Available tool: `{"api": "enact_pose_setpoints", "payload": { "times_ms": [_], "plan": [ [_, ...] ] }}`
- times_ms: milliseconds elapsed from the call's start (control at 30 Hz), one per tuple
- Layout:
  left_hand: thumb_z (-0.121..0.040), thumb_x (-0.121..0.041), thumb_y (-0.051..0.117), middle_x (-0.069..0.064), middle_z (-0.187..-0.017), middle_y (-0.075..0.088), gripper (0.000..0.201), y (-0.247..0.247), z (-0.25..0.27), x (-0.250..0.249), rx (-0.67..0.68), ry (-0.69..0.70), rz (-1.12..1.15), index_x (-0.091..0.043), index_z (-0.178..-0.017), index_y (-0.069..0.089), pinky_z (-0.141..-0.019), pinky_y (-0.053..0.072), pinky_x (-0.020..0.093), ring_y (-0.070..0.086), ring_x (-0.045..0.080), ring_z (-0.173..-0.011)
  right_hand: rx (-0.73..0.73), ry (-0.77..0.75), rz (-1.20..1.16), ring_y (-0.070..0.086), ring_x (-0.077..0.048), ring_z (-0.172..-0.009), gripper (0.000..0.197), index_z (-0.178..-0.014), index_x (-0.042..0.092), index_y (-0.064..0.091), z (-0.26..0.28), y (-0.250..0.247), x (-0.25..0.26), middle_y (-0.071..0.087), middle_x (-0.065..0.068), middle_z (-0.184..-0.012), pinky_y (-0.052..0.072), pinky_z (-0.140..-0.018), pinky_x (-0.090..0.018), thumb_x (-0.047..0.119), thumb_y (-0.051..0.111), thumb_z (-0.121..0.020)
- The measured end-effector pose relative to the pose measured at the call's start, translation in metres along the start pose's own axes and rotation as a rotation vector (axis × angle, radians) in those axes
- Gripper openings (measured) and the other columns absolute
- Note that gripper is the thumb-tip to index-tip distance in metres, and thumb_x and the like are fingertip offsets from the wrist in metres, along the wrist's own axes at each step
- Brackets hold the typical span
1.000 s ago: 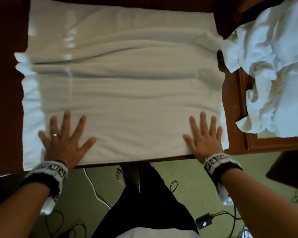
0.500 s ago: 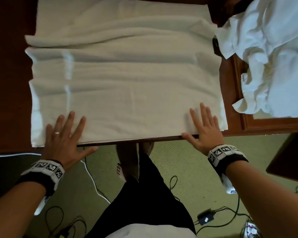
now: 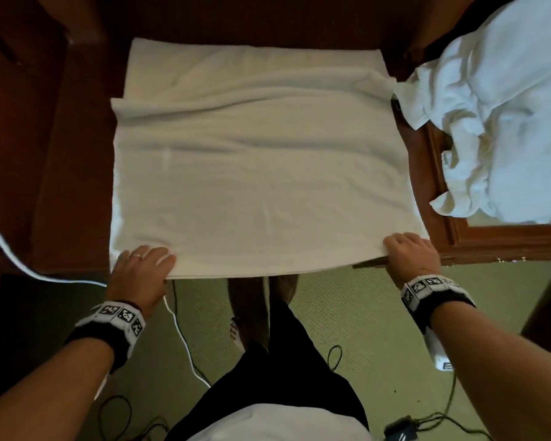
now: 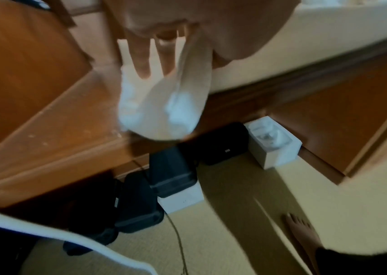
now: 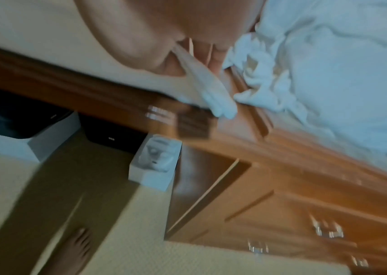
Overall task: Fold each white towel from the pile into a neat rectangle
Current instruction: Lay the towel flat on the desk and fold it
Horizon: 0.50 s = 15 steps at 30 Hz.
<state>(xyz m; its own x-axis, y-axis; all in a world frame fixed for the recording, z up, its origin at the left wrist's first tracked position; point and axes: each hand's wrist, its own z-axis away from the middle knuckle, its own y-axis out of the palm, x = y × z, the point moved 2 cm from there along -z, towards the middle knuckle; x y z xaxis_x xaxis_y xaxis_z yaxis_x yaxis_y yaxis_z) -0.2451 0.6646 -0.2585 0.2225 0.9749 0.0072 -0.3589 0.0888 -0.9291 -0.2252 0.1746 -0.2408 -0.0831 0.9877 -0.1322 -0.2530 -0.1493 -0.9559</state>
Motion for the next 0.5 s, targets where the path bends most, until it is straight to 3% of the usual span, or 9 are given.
{"api": "enact_pose_setpoints", "payload": {
  "times_ms": [100, 167, 233, 333, 433, 500],
  "plan": [
    [-0.087, -0.006, 0.060, 0.008, -0.111, 0.067, 0.026, -0.029, -0.012, 0.010, 0.146, -0.139, 0.024, -0.022, -0.106, 0.069, -0.084, 0.052, 0.040, 0.064, 0.034, -0.102, 0.278, 0.041, 0.113, 0.065, -0.031, -0.098, 0.020, -0.104, 0.016, 0.061, -0.010, -0.024, 0.001, 0.067, -0.008, -0.102, 0.047, -0.083, -0.039, 0.007, 0.049, -0.090],
    [-0.091, -0.009, 0.056, 0.005, -0.101, 0.068, 0.021, -0.041, -0.015, 0.015, 0.324, -0.152, 0.047, -0.025, -0.094, 0.069, -0.079, 0.051, 0.033, 0.066, 0.029, -0.096, 0.491, 0.051, 0.099, 0.065, -0.028, -0.103, 0.026, -0.109, 0.020, 0.064, -0.012, -0.029, 0.001, 0.066, -0.007, -0.112, 0.051, -0.086, -0.037, 0.009, 0.048, -0.091],
    [-0.089, 0.000, 0.053, 0.004, -0.085, 0.067, 0.028, -0.048, -0.014, 0.018, 0.476, -0.144, 0.133, -0.021, -0.080, 0.069, -0.070, 0.045, 0.026, 0.066, 0.025, -0.087, 0.619, 0.056, 0.083, 0.066, -0.027, -0.106, 0.028, -0.113, 0.018, 0.066, -0.009, -0.030, 0.001, 0.066, -0.007, -0.118, 0.053, -0.090, -0.035, 0.012, 0.051, -0.091],
    [-0.088, 0.007, 0.049, 0.002, -0.069, 0.059, 0.039, -0.060, -0.014, 0.028, 0.521, -0.164, 0.230, -0.021, -0.064, 0.061, -0.062, 0.038, 0.025, 0.062, 0.023, -0.078, 0.594, 0.142, 0.068, 0.065, -0.027, -0.107, 0.028, -0.116, 0.013, 0.064, -0.008, -0.042, -0.004, 0.066, -0.009, -0.120, 0.053, -0.089, -0.035, 0.012, 0.049, -0.093],
    [-0.088, 0.008, 0.050, 0.003, -0.065, 0.060, 0.040, -0.081, -0.031, 0.041, 0.361, -0.213, 0.290, -0.020, -0.061, 0.060, -0.062, 0.042, 0.026, 0.061, 0.027, -0.073, 0.444, 0.190, 0.046, 0.065, -0.028, -0.102, 0.026, -0.107, 0.014, 0.065, -0.022, -0.065, -0.005, 0.067, -0.009, -0.111, 0.052, -0.082, -0.035, 0.007, 0.044, -0.092],
    [-0.087, 0.009, 0.048, 0.010, -0.063, 0.061, 0.036, -0.098, -0.046, 0.052, 0.236, -0.264, 0.334, -0.014, -0.061, 0.060, -0.060, 0.043, 0.028, 0.061, 0.029, -0.065, 0.355, 0.202, 0.027, 0.065, -0.030, -0.098, 0.021, -0.096, 0.016, 0.063, -0.038, -0.082, -0.007, 0.066, -0.008, -0.102, 0.053, -0.084, -0.039, 0.006, 0.045, -0.091]
  ]
}}
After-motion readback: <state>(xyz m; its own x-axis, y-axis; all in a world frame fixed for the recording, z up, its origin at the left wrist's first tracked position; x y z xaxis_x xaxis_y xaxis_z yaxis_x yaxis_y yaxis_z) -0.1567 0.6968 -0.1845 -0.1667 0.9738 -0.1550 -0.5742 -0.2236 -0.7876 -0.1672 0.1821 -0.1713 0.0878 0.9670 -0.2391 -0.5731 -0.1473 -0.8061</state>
